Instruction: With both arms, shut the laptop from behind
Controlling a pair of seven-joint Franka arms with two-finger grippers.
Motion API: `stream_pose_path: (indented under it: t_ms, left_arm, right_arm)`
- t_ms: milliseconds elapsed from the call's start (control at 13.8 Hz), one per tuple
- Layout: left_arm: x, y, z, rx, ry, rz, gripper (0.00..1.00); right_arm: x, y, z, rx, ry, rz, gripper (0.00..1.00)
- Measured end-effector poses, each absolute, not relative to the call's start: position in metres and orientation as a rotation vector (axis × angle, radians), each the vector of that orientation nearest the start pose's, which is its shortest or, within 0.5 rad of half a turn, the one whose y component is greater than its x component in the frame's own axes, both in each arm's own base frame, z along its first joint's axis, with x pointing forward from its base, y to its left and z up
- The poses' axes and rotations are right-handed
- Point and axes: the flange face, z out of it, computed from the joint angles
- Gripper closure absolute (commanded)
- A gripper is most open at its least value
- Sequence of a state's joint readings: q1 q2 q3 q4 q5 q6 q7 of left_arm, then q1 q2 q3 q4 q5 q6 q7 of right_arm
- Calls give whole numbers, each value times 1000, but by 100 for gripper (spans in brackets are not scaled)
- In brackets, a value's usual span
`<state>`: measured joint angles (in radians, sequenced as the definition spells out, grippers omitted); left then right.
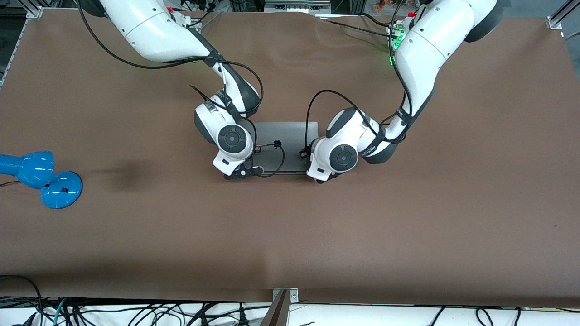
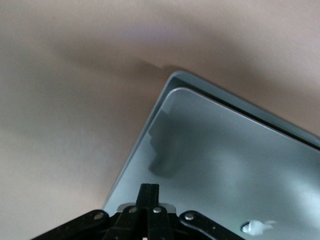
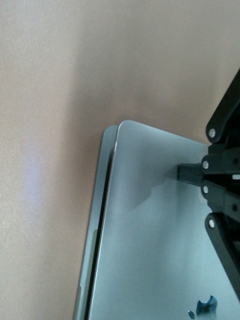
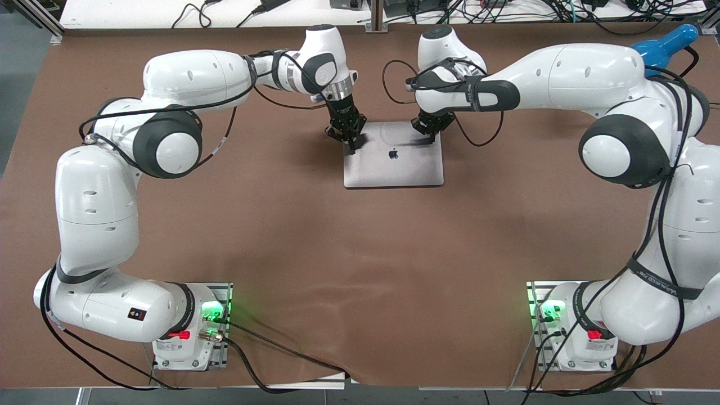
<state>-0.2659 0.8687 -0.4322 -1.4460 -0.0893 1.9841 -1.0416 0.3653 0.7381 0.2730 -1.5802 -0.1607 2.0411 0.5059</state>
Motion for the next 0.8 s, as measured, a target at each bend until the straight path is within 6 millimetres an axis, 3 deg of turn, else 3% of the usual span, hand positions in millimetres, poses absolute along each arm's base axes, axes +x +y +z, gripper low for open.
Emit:
stream_pose_path:
  t_ms: [218,291,363,508,581,654,799]
  left_arm:
    - [554,-418,179,-3029,-734,765,100]
    - [554,-419,178,-3029,-732,762,100]
    - [555,-420,177,-3031,-730,753,100]
    - [556,-420,175,-3034,-724,738,99]
    - [556,-420,175,-3035,-724,737,65]
    - [557,-420,175,-3038,-726,733,1]
    - [559,-420,176,-3044,-731,724,0]
  right_arm:
    - [561,376,194,-3186,-283,370,100]
    - [567,378,201,-3180,-278,343,37]
    - [574,380,210,-3175,-269,313,0]
    - [590,373,227,-3166,-233,259,0]
    - [599,367,238,-3161,-210,229,0]
    - [607,359,251,-3158,-186,198,0]
    - [620,340,276,-3155,-137,149,0]
